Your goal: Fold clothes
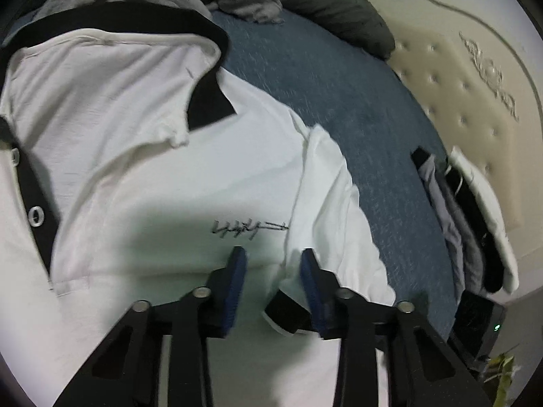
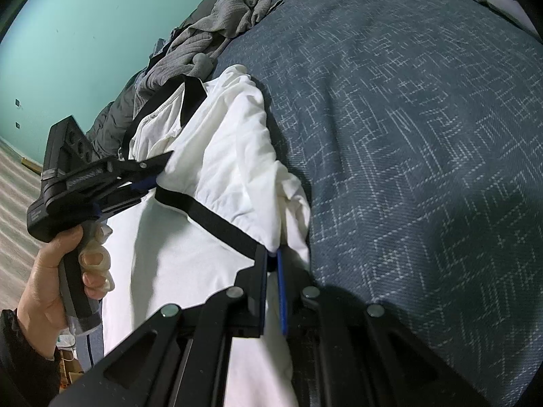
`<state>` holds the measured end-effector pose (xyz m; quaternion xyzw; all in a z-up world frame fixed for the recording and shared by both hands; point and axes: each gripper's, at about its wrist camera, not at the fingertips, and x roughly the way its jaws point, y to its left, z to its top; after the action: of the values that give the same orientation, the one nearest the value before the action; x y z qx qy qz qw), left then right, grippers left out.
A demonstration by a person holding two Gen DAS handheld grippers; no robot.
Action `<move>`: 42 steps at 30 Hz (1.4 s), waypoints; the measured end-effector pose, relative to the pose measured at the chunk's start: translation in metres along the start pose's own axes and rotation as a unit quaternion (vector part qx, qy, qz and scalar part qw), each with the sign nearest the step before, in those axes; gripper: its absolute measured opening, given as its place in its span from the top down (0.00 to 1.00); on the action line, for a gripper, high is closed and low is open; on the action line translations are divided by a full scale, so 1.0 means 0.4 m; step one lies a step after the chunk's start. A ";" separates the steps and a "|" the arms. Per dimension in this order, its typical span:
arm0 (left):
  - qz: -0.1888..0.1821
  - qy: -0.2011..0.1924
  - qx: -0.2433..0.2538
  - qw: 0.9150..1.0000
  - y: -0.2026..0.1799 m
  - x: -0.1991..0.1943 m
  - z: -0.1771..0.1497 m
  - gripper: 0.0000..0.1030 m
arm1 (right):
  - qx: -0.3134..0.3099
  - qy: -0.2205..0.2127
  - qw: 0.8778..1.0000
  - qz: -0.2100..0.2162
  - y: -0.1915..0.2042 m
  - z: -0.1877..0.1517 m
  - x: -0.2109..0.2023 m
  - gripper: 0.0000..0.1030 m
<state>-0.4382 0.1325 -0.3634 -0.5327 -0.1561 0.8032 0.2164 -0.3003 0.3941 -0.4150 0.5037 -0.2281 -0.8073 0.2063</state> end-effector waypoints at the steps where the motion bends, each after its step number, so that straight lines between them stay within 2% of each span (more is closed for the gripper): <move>1: -0.005 0.005 0.005 1.000 -0.008 0.007 0.000 0.85 | 0.000 0.000 1.000 0.000 -0.001 0.000 0.000 0.95; 4: -0.005 0.009 0.016 1.000 -0.024 0.017 0.003 0.95 | 0.000 0.000 1.000 0.000 -0.003 0.000 -0.002 0.95; 10: 0.032 -0.037 0.014 0.999 -0.016 -0.044 0.016 0.97 | -0.002 -0.004 1.000 0.008 0.009 -0.001 -0.017 0.95; 13: 0.070 -0.053 0.018 0.996 -0.015 -0.061 0.029 0.97 | -0.012 -0.004 1.000 0.008 0.023 -0.004 -0.022 0.95; 17: 0.078 -0.039 0.017 0.996 -0.001 -0.044 0.030 0.97 | -0.010 0.001 1.000 0.009 0.021 -0.008 -0.015 0.95; 20: 0.072 -0.034 0.017 0.997 0.002 -0.043 0.020 0.97 | 0.003 -0.006 1.000 0.018 0.011 -0.005 -0.019 0.95; 22: 0.070 -0.034 0.017 0.997 0.005 -0.045 0.015 0.97 | 0.016 -0.021 0.999 0.038 0.005 -0.001 -0.030 0.95; 24: 0.068 -0.034 0.017 0.997 0.006 -0.044 0.017 0.97 | 0.025 -0.039 0.998 0.051 0.006 0.004 -0.041 0.90; 26: 0.064 -0.034 0.017 0.997 0.005 -0.042 0.021 0.97 | 0.025 -0.045 0.997 0.050 0.012 0.009 -0.040 0.57; 27: 0.062 -0.034 0.018 0.997 0.004 -0.043 0.022 0.97 | 0.026 -0.042 0.998 0.050 0.016 0.012 -0.030 0.54; 31: 0.056 -0.033 0.023 0.998 -0.005 -0.045 0.023 0.97 | 0.013 -0.034 0.999 0.036 0.031 0.015 0.004 0.56; 33: 0.056 -0.032 0.027 0.998 -0.009 -0.046 0.023 0.97 | 0.009 -0.034 0.999 0.032 0.030 0.014 0.007 0.74; 34: 0.057 -0.032 0.028 0.997 -0.009 -0.046 0.023 0.97 | 0.011 -0.034 0.999 0.034 0.029 0.014 0.008 0.89; 36: 0.060 -0.033 0.027 0.997 -0.007 -0.047 0.024 0.97 | 0.016 -0.032 0.999 0.034 0.019 0.012 0.006 0.93; 42: 0.073 -0.035 0.019 0.997 0.006 -0.037 0.024 0.97 | 0.042 -0.034 0.997 0.047 0.002 0.002 -0.032 0.94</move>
<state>-0.4425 0.1226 -0.3490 -0.5101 -0.1091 0.8377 0.1619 -0.2960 0.4007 -0.4050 0.4730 -0.2924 -0.8028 0.2152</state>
